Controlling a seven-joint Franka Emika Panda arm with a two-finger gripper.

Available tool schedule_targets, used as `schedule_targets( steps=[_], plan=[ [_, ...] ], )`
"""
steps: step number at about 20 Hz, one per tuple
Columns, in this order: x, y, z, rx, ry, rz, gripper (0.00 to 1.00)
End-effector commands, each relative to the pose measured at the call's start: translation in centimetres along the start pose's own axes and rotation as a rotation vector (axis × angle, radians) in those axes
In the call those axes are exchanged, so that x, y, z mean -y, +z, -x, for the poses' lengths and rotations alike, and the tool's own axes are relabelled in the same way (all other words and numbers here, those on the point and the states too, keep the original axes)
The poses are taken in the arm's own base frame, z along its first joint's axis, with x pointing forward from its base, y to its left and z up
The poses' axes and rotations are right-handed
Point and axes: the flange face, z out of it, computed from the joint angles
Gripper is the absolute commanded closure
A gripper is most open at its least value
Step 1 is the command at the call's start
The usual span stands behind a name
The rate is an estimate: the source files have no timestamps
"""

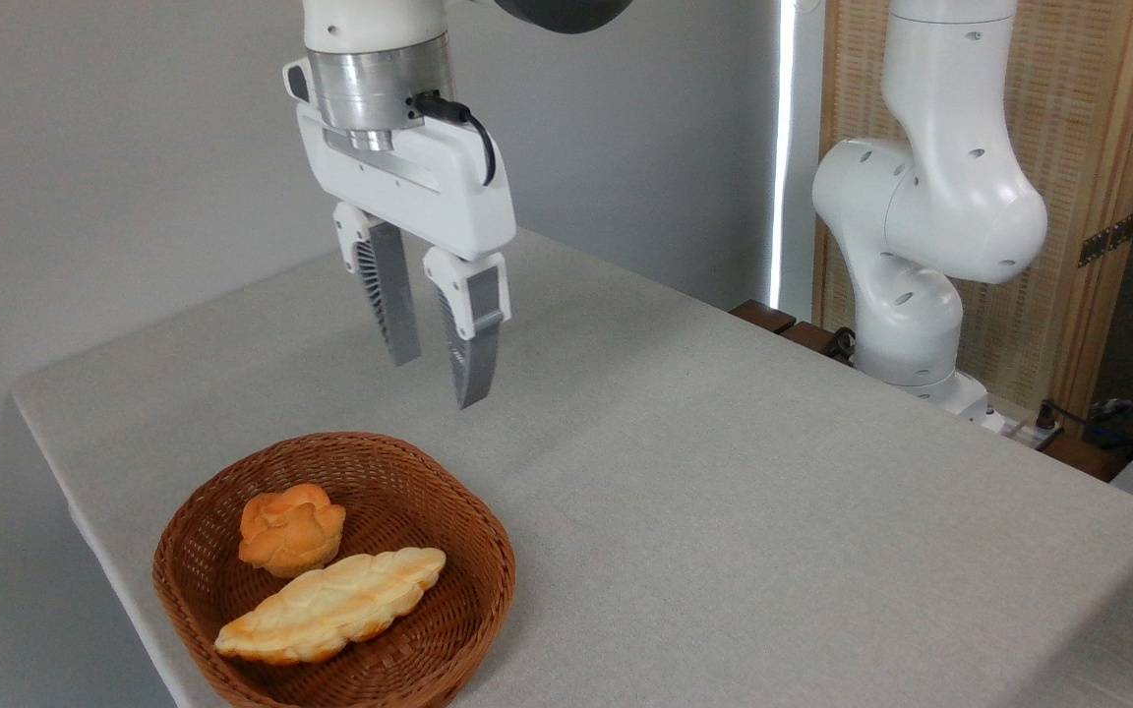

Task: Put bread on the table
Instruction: 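Lower the open gripper down into the basket over the long flat bread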

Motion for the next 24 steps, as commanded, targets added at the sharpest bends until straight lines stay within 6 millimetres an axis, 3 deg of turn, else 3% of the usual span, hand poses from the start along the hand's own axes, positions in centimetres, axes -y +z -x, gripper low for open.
schedule_targets(
  steps=[1, 3, 6, 8, 12, 16, 19, 24],
  plan=[
    [0.6, -0.4, -0.6, -0.071, -0.013, -0.045, 0.0],
    [1.0, 0.1, -1.1, -0.113, -0.025, -0.061, 0.0],
    [1.1, 4.1, -1.8, -0.206, -0.069, -0.083, 0.0],
    [1.0, 4.9, -2.2, -0.256, -0.096, -0.11, 0.0],
    [1.5, 5.7, -2.6, -0.271, -0.096, -0.124, 0.0],
    [2.4, 8.6, -3.5, -0.307, -0.099, -0.16, 0.0],
    [3.3, 11.9, -4.4, -0.315, -0.096, -0.177, 0.0],
    [3.9, 13.7, -4.4, -0.263, -0.011, -0.222, 0.0]
  ],
)
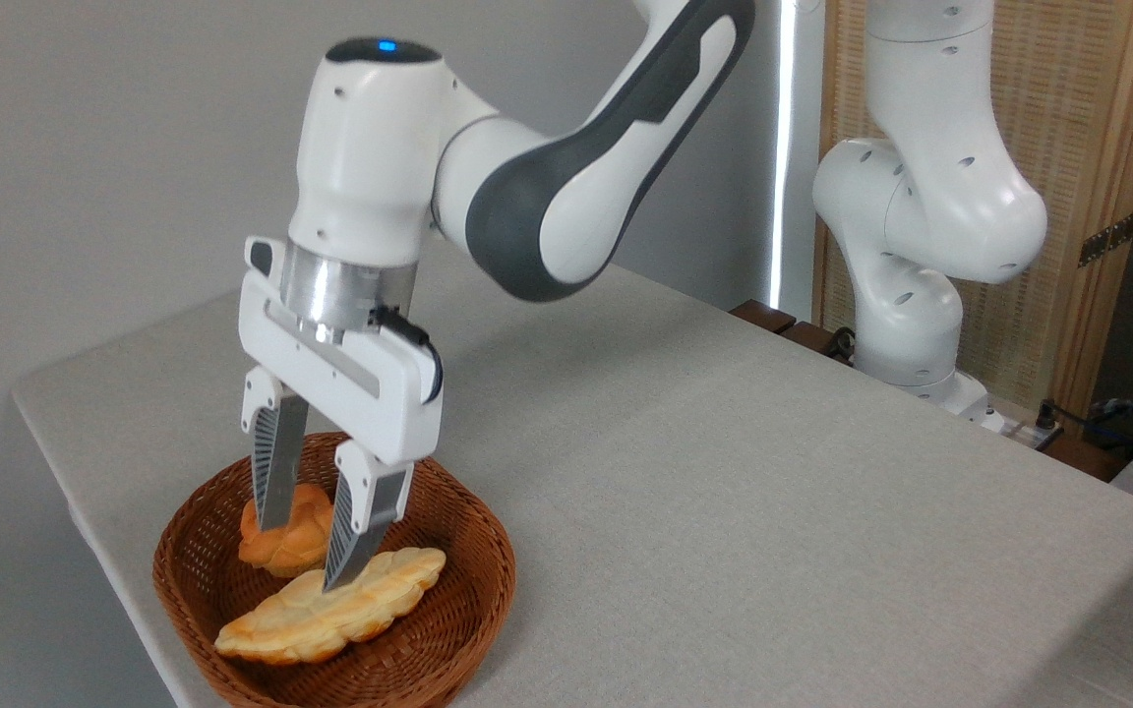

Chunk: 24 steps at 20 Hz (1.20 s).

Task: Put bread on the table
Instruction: 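Close the gripper on the long flat bread's middle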

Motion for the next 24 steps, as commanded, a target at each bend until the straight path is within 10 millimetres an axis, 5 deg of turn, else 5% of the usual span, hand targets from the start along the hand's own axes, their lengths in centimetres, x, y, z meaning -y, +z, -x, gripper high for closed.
schedule_targets(
  steps=[1, 21, 23, 24],
  plan=[
    [0.5, 0.5, 0.2, 0.024, 0.087, -0.042, 0.0],
    [0.1, 3.4, 0.9, 0.093, 0.17, -0.059, 0.0],
    [0.1, 3.5, 0.9, 0.094, 0.17, -0.058, 0.11],
    [0.0, 3.5, 0.9, 0.093, 0.171, -0.057, 0.32]
  ],
)
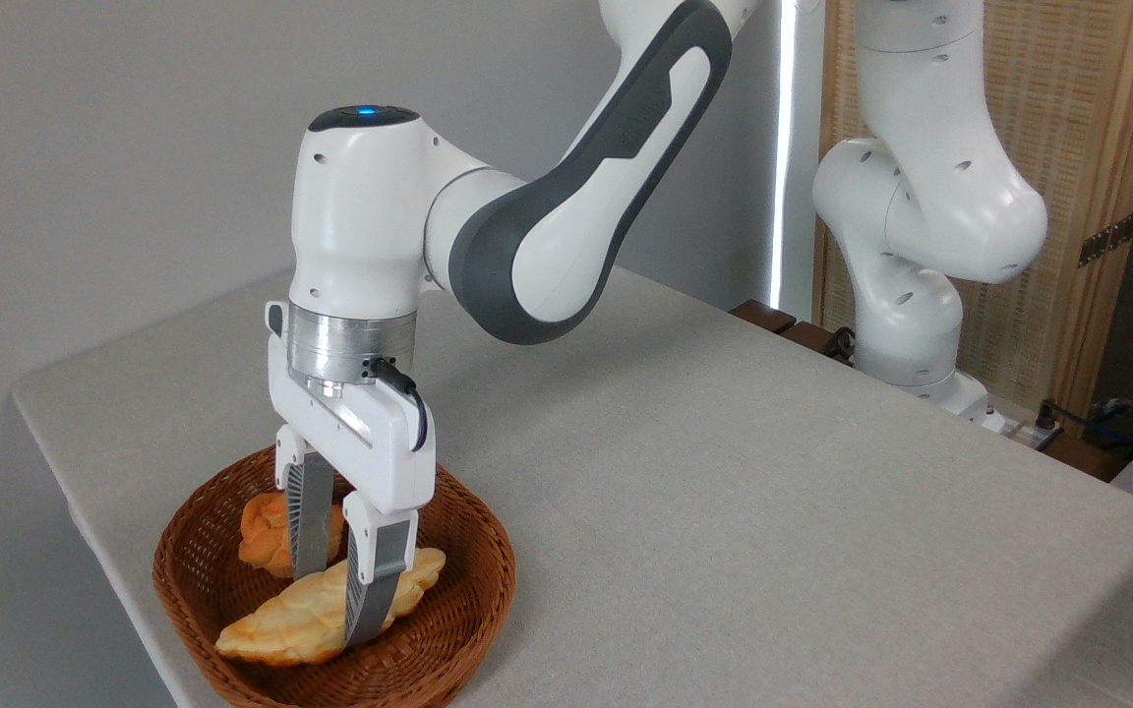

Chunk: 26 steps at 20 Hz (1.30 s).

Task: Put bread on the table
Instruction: 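Close the gripper on the long flat bread's middle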

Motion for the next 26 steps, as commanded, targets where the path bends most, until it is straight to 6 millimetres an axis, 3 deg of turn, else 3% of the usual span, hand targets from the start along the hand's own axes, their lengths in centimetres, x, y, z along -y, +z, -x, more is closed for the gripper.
schedule_targets(
  steps=[1, 2, 5, 18, 22, 26],
  plan=[
    [0.1, 0.0, -0.1, -0.004, 0.018, -0.015, 0.39],
    [0.2, -0.2, -0.2, -0.015, 0.02, -0.023, 0.52],
    [0.0, 0.2, -0.1, -0.014, 0.029, -0.022, 0.64],
    [-0.1, 0.0, -0.2, -0.013, 0.064, -0.02, 0.65],
    [-0.3, -0.9, -0.4, -0.009, 0.048, -0.004, 0.65],
    [0.0, -3.8, -0.4, -0.013, 0.014, 0.02, 0.65]
  ],
)
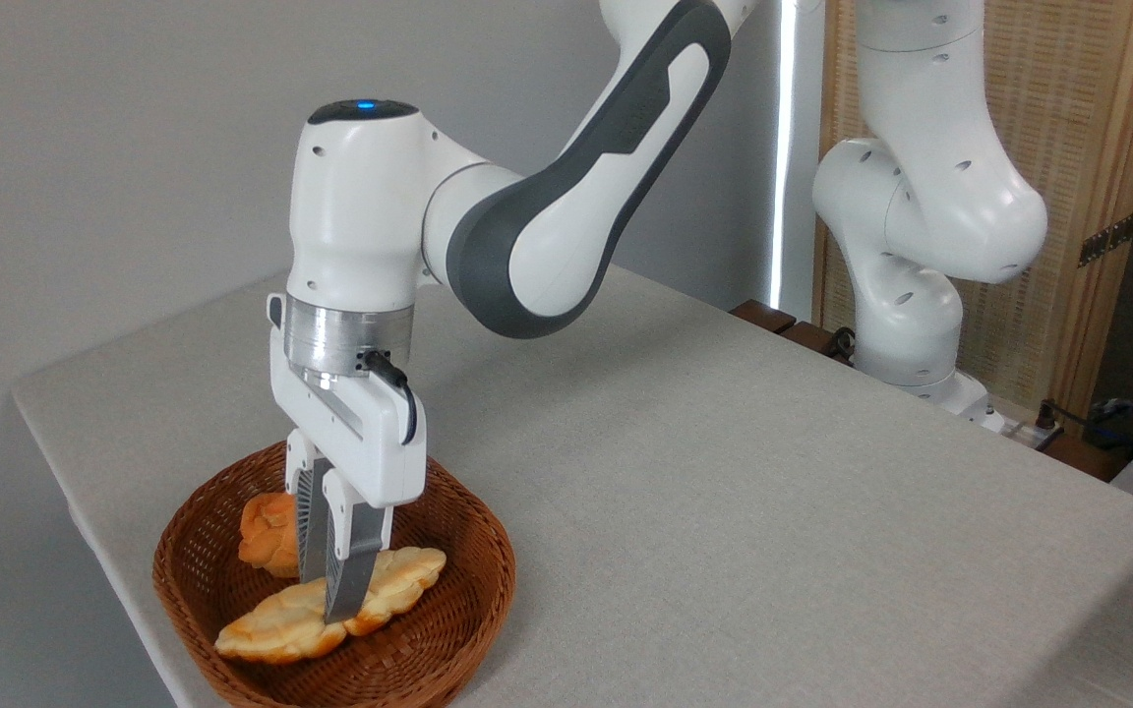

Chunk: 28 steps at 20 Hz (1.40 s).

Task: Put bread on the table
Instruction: 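Close the gripper on the long flat bread's middle, then lift the flat bread out of the basket and carry it beside the basket, then lower the flat bread onto the table and open the gripper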

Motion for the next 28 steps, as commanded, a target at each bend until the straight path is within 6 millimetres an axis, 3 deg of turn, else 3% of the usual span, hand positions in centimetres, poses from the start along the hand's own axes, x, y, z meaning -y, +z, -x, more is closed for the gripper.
schedule_targets(
  steps=[1, 10, 15, 17, 20, 28],
  plan=[
    [0.3, -4.2, 0.1, -0.01, -0.054, 0.042, 0.65],
    [-1.4, -12.5, 1.2, 0.002, -0.108, 0.163, 0.63],
    [-6.6, -16.0, 1.1, 0.094, -0.03, 0.287, 0.63],
    [-9.7, -15.4, 1.3, 0.108, -0.001, 0.329, 0.63],
    [-12.8, -13.8, 2.0, 0.133, 0.033, 0.362, 0.63],
    [-17.3, -10.2, 1.9, 0.146, 0.091, 0.378, 0.61]
  ],
)
